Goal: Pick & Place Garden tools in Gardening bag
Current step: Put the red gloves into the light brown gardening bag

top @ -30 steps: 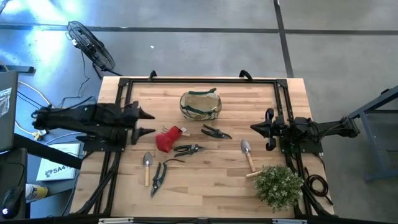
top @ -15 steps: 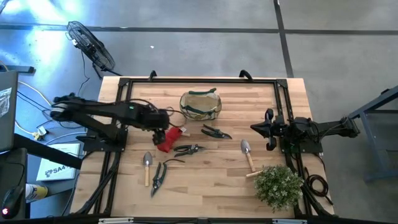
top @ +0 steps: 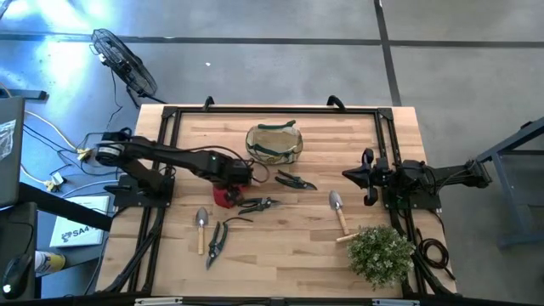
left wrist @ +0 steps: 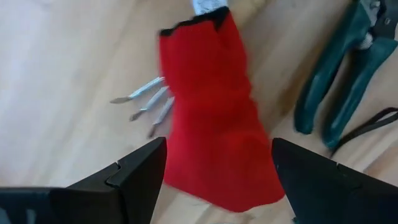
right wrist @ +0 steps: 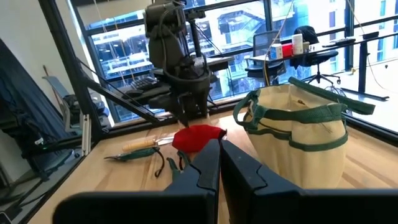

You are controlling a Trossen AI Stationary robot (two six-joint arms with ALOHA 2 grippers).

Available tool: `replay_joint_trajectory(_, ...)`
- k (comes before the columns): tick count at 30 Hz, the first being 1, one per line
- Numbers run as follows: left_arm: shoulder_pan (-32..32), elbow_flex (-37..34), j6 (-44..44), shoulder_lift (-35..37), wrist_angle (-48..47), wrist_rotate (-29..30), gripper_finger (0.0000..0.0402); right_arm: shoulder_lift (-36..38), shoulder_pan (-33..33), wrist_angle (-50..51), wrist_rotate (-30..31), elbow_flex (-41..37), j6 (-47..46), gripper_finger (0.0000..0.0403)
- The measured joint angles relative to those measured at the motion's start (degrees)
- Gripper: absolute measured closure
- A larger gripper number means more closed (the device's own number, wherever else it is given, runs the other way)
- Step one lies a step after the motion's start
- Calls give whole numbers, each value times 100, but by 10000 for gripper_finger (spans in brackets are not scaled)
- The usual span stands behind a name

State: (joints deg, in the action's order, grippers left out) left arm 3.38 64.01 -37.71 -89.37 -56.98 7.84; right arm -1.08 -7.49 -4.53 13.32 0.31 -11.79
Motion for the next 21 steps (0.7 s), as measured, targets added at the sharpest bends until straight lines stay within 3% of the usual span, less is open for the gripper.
replay_joint_trajectory(6,0,0,-419,-206,123,-361,117,0,2,55,-4,-2,-2,398)
replay_joint_trajectory(21,0,0,-674,-235,167,-82,117,0,2,72,-7,0,0,398)
